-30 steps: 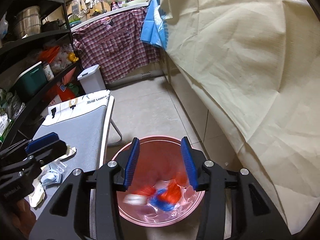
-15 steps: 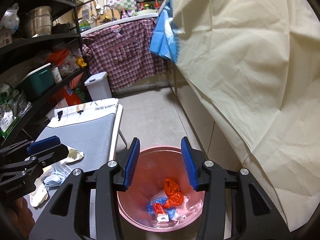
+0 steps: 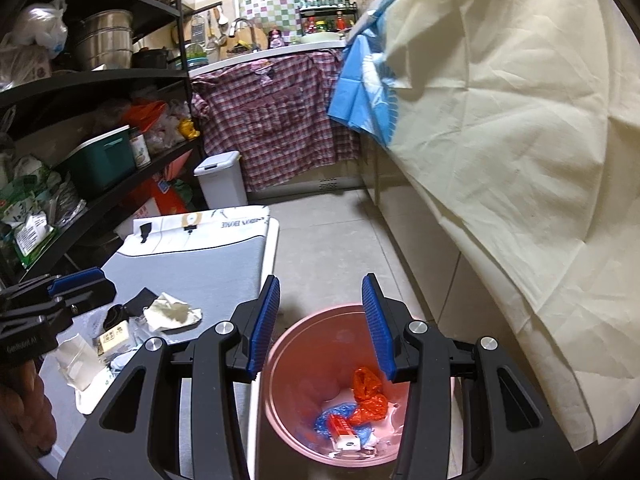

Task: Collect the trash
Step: 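Move both tools back over the board toward the white mesh scrubber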

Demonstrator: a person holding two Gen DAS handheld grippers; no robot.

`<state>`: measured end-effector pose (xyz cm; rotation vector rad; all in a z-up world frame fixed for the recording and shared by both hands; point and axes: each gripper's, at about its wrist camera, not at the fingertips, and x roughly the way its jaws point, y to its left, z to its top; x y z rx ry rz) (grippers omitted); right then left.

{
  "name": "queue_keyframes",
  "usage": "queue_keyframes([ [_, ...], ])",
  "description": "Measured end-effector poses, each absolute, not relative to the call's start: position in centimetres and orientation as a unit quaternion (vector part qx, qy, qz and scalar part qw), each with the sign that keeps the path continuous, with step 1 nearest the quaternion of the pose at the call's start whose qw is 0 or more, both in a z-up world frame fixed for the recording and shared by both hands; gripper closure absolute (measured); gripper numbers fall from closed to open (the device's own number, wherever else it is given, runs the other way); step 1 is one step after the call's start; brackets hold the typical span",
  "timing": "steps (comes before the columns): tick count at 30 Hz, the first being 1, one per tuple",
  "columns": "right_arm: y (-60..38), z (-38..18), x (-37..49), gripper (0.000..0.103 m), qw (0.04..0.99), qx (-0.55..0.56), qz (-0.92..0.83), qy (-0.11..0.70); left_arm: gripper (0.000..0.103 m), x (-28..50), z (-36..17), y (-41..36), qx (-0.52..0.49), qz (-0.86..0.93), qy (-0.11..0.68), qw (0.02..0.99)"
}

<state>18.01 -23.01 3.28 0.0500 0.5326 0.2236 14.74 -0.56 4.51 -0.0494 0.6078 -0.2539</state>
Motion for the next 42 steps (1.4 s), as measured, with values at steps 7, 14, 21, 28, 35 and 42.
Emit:
queue_keyframes([
  [7,-21.3,3.4,17.7,0.06,0.956,0.021,0.138,0.259,0.063,13.4,4.3,4.8,-0.041,-0.088,0.298,0.949],
  [14,-18.6,3.8,17.5,0.065,0.952,0.026,0.174,0.252,0.064,12.6,4.2,8.9,-0.058,-0.055,0.297,0.952],
  [21,-14.8,3.1,17.8,0.071,0.941,0.011,0.215,0.261,0.064,12.0,3.3,12.9,-0.074,-0.022,0.304,0.95],
  [28,-10.6,2.0,19.1,0.075,0.93,-0.002,0.25,0.27,0.064,12.0,2.1,16.0,-0.088,0.005,0.313,0.946],
  [35,-7.5,0.3,21.4,0.075,0.92,-0.003,0.269,0.284,0.064,12.1,0.5,19.0,-0.099,0.036,0.327,0.939],
  [42,-4.3,-1.9,23.6,0.075,0.91,-0.021,0.285,0.301,0.064,13.3,-1.7,20.9,-0.109,0.052,0.351,0.928],
])
